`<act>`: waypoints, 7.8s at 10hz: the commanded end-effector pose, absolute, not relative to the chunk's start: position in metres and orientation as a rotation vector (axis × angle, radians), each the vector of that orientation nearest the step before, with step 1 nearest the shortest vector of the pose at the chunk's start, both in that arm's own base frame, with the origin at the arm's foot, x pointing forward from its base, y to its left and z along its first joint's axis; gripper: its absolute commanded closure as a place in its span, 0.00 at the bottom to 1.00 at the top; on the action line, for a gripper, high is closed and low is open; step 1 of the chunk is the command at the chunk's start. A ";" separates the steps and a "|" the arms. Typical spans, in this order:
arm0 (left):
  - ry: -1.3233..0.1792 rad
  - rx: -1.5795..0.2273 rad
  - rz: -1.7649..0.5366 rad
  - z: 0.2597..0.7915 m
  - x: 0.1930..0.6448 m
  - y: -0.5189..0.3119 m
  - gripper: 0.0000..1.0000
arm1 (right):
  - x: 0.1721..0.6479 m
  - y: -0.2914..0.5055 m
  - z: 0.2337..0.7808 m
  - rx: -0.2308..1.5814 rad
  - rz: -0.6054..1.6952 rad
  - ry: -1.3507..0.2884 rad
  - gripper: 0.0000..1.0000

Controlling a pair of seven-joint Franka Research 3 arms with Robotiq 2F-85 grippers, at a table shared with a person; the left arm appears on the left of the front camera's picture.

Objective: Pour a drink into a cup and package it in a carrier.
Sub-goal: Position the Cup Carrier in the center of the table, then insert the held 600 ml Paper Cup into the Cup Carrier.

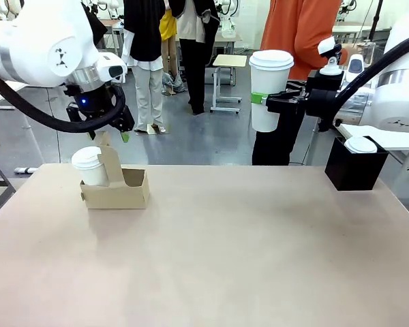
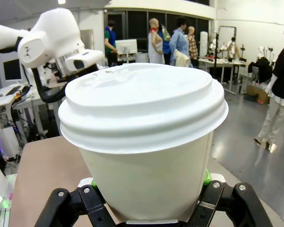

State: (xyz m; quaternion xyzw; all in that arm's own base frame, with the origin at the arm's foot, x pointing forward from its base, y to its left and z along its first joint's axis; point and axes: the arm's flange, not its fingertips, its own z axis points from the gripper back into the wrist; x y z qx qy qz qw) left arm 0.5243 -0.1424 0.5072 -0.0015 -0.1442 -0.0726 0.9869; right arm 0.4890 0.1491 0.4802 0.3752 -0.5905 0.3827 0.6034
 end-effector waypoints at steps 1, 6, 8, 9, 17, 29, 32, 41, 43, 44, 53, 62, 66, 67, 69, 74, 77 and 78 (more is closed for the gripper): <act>-0.270 0.010 -0.096 0.510 0.531 -0.141 0.00 | 0.487 0.151 0.483 0.844 0.894 -1.379 0.20; -0.278 0.019 -0.042 0.504 0.532 -0.131 0.65 | 0.487 0.151 0.483 0.844 0.894 -1.379 0.20; -0.278 0.037 -0.010 0.503 0.533 -0.129 1.00 | 0.487 0.151 0.483 0.844 0.894 -1.379 0.20; -0.278 0.041 0.003 0.502 0.534 -0.128 1.00 | 0.487 0.151 0.483 0.844 0.894 -1.379 0.20; -0.287 0.022 0.007 0.501 0.534 -0.128 1.00 | 0.487 0.151 0.483 0.844 0.894 -1.379 0.20; -0.325 -0.036 0.107 0.573 0.337 -0.321 0.98 | 0.487 0.151 0.483 0.844 0.894 -1.379 0.20; -0.346 -0.024 0.059 0.534 0.311 -0.375 0.98 | 0.487 0.151 0.483 0.844 0.894 -1.379 0.20; -0.271 0.030 0.030 0.485 0.325 -0.412 0.98 | 0.487 0.151 0.483 0.844 0.894 -1.379 0.20; -0.286 0.021 0.005 0.490 0.320 -0.405 0.98 | 0.487 0.151 0.483 0.844 0.894 -1.379 0.20; -0.286 0.021 0.005 0.490 0.320 -0.405 0.98 | 0.487 0.151 0.483 0.844 0.894 -1.379 0.20; -0.183 -0.081 -0.228 0.571 0.314 -0.343 0.00 | 0.533 0.143 0.433 1.168 1.093 -1.065 0.20; -0.205 -0.088 -0.611 0.555 0.385 -0.192 0.14 | 0.484 0.174 0.341 1.375 1.258 -1.130 0.20; -0.217 -0.136 -0.668 0.535 0.395 -0.172 0.00 | 0.479 0.174 0.334 1.347 1.268 -1.135 0.20; -0.238 -0.188 -0.694 0.523 0.400 -0.155 0.00 | 0.469 0.180 0.340 1.398 1.273 -1.145 0.20; -0.270 -0.262 -0.750 0.503 0.402 -0.120 0.00 | 0.454 0.191 0.346 1.490 1.271 -1.125 0.20; -0.471 -0.409 -0.987 0.464 0.394 -0.066 0.00 | 0.422 0.212 0.334 1.612 1.288 -0.996 0.20; -0.524 -0.445 -1.060 0.444 0.389 -0.041 0.00 | 0.407 0.217 0.323 1.612 1.302 -0.975 0.20; -0.518 -0.467 -1.052 0.440 0.390 -0.034 0.00 | 0.406 0.219 0.317 1.617 1.308 -0.970 0.20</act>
